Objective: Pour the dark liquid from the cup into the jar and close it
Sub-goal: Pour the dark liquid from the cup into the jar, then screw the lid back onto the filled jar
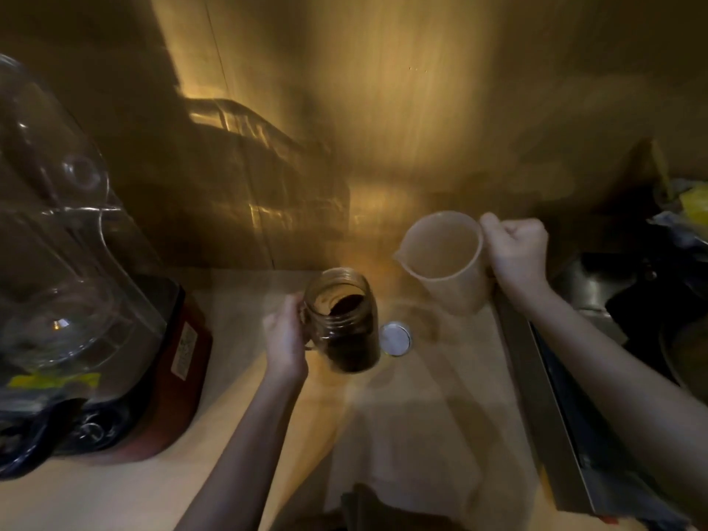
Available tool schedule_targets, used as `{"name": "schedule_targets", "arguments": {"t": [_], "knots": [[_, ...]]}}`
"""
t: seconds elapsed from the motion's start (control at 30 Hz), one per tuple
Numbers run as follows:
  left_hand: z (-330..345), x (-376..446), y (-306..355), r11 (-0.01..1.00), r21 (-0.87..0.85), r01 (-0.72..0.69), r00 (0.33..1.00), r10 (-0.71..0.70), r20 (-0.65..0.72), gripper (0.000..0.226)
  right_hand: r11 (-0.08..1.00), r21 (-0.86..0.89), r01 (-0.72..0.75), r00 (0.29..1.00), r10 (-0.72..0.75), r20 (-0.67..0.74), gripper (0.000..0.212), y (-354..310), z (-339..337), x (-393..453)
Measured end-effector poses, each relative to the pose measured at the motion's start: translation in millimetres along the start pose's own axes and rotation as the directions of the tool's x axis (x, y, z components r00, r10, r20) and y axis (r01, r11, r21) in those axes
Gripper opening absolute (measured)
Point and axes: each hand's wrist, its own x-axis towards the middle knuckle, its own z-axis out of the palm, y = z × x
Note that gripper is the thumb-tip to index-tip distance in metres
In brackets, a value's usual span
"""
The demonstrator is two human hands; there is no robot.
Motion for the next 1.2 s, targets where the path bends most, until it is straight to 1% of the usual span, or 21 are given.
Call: {"name": "schedule_targets", "arguments": {"t": [0.07,0.1,0.17,0.2,0.27,0.37,0.43,0.47,0.53,0.6,0.73,0.83,0.93,1.07,1.13,1.2], "knots": [[1,-2,-5,0.999,-0.031,0.017,0.998,-0.019,-0.066,0.027,0.983,0.058,-0.172,0.985,0.171,0.020,0.045,20,5,-13],[3,-3,-8,0.997,-0.066,0.030,0.997,-0.034,-0.068,0.024,0.969,0.083,-0.233,0.972,0.232,0.023,0.041,28,9,-18],[4,-4,-16,0.997,-0.077,-0.022,0.998,0.018,-0.053,0.030,0.932,0.141,-0.335,0.942,0.333,0.037,0.034,39,17,-27],[3,-1,-21,0.996,-0.081,-0.049,0.998,0.045,-0.047,0.032,0.911,0.163,-0.379,0.925,0.378,0.041,0.032,44,22,-30],[1,4,-30,0.998,-0.057,-0.040,0.999,0.039,-0.019,0.033,0.871,0.177,-0.457,0.889,0.454,0.062,0.031,54,32,-34],[1,11,-42,0.999,0.023,-0.034,0.999,0.034,-0.015,0.024,0.820,0.226,-0.526,0.849,0.521,0.089,0.024,61,45,-33],[3,16,-52,0.997,0.069,-0.039,0.999,0.040,-0.014,0.021,0.792,0.243,-0.559,0.828,0.549,0.116,0.022,63,55,-29],[4,19,-58,0.998,0.065,-0.015,0.999,0.017,-0.030,0.025,0.781,0.255,-0.570,0.821,0.557,0.127,0.024,65,61,-26],[7,27,-72,0.995,0.049,0.085,0.994,-0.082,-0.075,0.039,0.754,0.300,-0.584,0.809,0.573,0.133,0.038,71,77,-21],[10,36,-85,0.981,0.056,0.183,0.981,-0.179,-0.070,0.044,0.730,0.312,-0.609,0.789,0.598,0.142,0.048,80,95,-15],[16,47,-109,0.952,0.081,0.294,0.954,-0.288,-0.078,0.044,0.697,0.272,-0.663,0.747,0.638,0.186,0.051,97,124,-8],[19,51,-120,0.934,0.101,0.342,0.937,-0.331,-0.109,0.043,0.721,0.234,-0.652,0.757,0.606,0.243,0.049,110,139,-8],[20,56,-129,0.921,0.110,0.374,0.921,-0.356,-0.158,0.043,0.706,0.235,-0.668,0.741,0.602,0.297,0.058,122,149,-7],[22,60,-132,0.912,0.099,0.399,0.909,-0.379,-0.171,0.040,0.682,0.230,-0.694,0.718,0.634,0.287,0.061,132,155,-9],[24,64,-134,0.902,0.113,0.416,0.904,-0.398,-0.155,0.040,0.670,0.218,-0.709,0.704,0.657,0.271,0.061,140,159,-12],[25,64,-131,0.906,0.128,0.404,0.913,-0.390,-0.117,0.041,0.669,0.236,-0.705,0.709,0.656,0.259,0.057,140,158,-16]]}}
